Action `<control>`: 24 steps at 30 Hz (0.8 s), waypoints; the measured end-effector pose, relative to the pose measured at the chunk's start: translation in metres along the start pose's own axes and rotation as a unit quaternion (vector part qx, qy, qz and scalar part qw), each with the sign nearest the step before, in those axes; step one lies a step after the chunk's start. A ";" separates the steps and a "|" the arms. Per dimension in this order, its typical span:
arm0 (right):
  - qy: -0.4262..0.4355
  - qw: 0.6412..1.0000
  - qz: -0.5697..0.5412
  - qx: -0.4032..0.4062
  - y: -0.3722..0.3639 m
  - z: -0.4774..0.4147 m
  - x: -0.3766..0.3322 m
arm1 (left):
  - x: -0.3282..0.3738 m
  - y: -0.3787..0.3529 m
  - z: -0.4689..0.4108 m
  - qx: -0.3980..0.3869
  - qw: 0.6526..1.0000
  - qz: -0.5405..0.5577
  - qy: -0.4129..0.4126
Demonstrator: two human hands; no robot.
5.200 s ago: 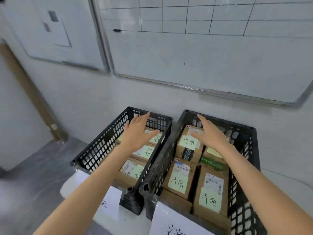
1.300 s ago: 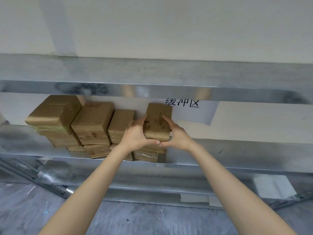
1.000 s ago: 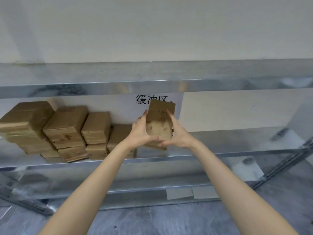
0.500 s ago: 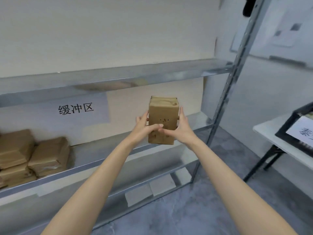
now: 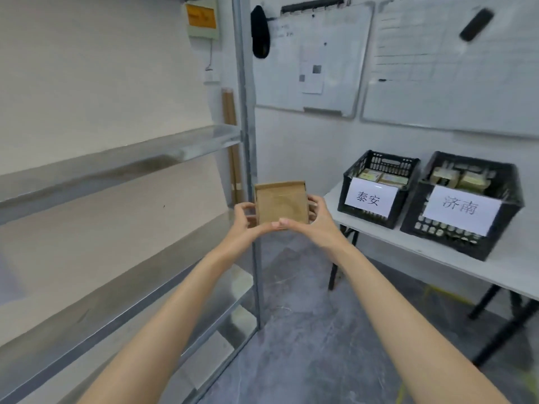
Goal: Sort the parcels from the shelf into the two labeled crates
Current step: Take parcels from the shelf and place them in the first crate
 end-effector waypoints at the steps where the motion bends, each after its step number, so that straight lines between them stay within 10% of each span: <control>1: -0.002 1.000 0.002 0.019 0.019 0.001 0.001 | 0.003 -0.015 -0.010 -0.014 1.000 0.000 0.000; 24: -0.014 0.948 0.182 0.261 0.336 -0.049 0.043 | 0.091 -0.301 -0.256 -0.266 0.941 -0.061 -0.199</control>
Point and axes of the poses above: each hand's wrist, its own z-axis away from the middle knuckle, its own y-axis out of the back of the hand, x = y × z, the point moved 9 cm from there along -z, towards the middle knuckle, and after that the axes turned 4 degrees about -x, right-handed, at the moved point
